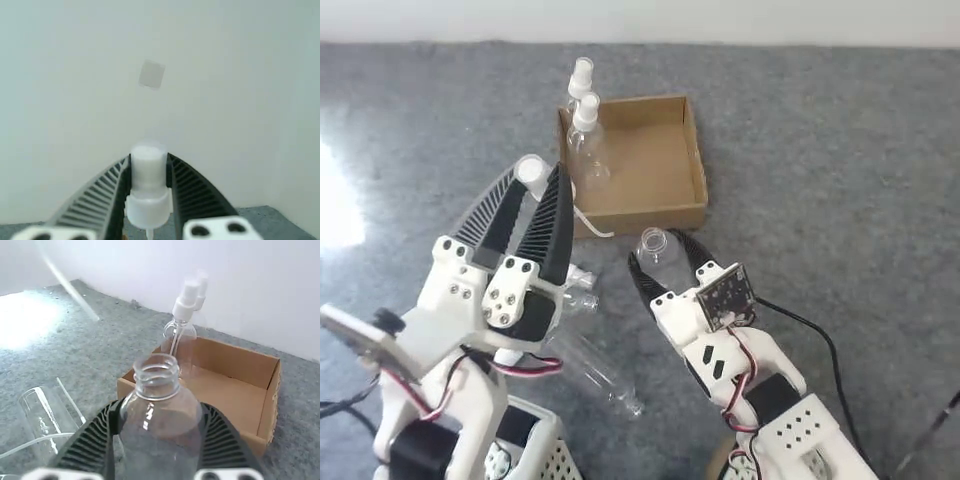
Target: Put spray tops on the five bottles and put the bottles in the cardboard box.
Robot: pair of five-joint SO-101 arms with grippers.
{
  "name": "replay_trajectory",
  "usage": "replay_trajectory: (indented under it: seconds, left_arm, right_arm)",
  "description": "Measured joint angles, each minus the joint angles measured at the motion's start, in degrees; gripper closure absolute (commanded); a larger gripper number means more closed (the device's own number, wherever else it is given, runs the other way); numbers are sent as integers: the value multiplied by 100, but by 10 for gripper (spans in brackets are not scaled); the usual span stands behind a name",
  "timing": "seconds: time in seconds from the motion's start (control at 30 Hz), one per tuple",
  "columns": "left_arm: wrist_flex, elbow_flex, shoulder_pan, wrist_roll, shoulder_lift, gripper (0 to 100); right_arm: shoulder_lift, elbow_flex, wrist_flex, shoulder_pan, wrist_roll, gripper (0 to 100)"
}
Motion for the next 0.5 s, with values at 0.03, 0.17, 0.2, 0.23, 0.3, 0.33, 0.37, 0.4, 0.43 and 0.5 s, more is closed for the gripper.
replay_trajectory:
  seconds: [0.03,0.17,0.2,0.23,0.3,0.33,0.37,0.4,0.43,0.5]
  left_arm:
    - [0,0,0,26,-88,971]
    - [97,-9,0,35,-571,971]
    - [149,-9,0,35,-695,971]
    - [193,-9,0,35,-809,971]
    - [229,-9,0,35,-976,971]
    - [229,35,0,35,-1020,971]
    - [229,88,0,35,-1029,971]
    - [229,141,0,35,-1029,971]
    - [229,176,0,35,-1029,971]
    - [229,246,9,35,-1029,971]
  right_arm:
    - [0,0,-26,0,0,946]
    - [0,0,-53,-97,0,946]
    - [0,0,-53,-158,0,946]
    - [0,0,-53,-229,0,946]
    - [0,0,-53,-387,0,946]
    - [0,0,-53,-457,0,946]
    - [0,0,-53,-527,0,948]
    - [0,0,-53,-589,0,948]
    - [0,0,-53,-633,0,949]
    - [0,0,-53,-686,0,950]
